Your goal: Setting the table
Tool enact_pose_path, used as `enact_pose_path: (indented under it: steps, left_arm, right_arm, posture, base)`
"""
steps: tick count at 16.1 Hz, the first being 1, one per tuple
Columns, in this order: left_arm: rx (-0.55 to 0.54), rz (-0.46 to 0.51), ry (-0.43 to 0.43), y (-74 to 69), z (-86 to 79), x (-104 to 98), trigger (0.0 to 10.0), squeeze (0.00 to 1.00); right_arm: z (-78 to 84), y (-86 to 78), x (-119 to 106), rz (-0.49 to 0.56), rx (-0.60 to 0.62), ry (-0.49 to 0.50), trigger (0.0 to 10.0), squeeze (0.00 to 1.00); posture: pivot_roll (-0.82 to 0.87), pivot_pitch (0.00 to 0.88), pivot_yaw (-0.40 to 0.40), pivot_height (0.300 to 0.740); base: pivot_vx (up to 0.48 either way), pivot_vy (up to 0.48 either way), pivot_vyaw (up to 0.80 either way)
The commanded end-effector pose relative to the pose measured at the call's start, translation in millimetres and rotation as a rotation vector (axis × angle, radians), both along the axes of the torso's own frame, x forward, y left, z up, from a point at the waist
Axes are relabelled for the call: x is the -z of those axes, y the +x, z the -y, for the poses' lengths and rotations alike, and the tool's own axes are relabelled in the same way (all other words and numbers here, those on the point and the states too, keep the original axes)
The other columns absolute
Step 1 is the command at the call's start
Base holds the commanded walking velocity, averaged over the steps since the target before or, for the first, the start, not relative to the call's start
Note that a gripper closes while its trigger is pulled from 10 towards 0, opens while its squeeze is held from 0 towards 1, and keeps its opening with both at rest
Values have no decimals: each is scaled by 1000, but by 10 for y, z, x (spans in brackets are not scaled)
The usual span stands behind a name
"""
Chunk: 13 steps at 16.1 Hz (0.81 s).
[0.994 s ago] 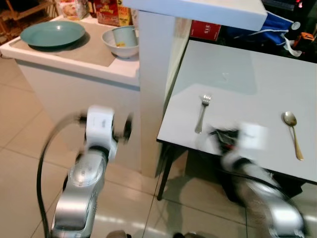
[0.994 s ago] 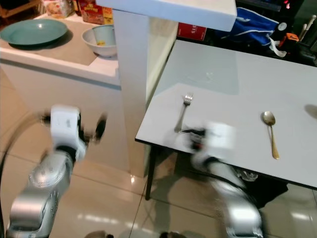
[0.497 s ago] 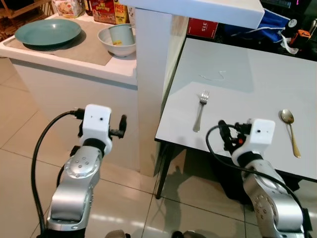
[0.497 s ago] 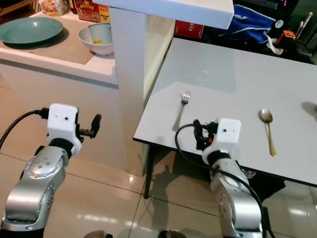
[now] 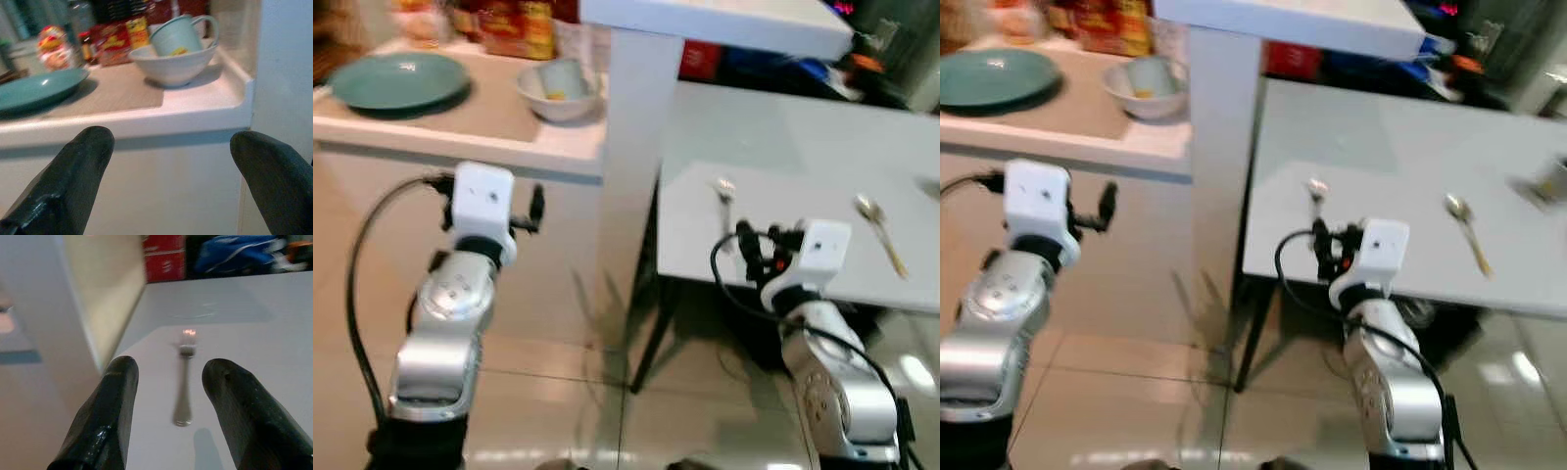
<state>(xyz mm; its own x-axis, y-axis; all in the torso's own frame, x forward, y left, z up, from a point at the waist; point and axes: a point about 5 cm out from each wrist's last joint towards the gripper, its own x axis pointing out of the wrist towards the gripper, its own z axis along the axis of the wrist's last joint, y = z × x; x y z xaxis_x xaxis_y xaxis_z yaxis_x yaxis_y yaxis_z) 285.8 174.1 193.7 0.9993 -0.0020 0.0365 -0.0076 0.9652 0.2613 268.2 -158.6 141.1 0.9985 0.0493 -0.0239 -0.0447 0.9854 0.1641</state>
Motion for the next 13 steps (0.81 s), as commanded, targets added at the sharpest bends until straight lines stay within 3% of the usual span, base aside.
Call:
enact_pose_path:
  steps: [1,5,8,13]
  left_arm:
    - [39,25,30,34,96,-60,10000,0]
    - [14,79,8,106,18,-287,10000,0]
    - [-1,97,7,105,-30,-354,10000,0]
    - [37,87,18,144,-28,-381,10000,0]
  right_arm:
    - [100,-6,-18,8,43,-12,10000,0]
    - [15,51,-185,77,-18,1,10000,0]
    - [-49,64,-315,121,-71,49,10000,0]
    - [-94,75,-380,152,-90,44,10000,0]
  posture:
    - [81,47,-39,740]
    - [89,51,-34,740]
    - [95,56,-42,740]
    - [97,56,-32,740]
  base:
    - [0,480,-763]
    - [0,480,-689]
    - [0,480,0]
    - [0,480,0]
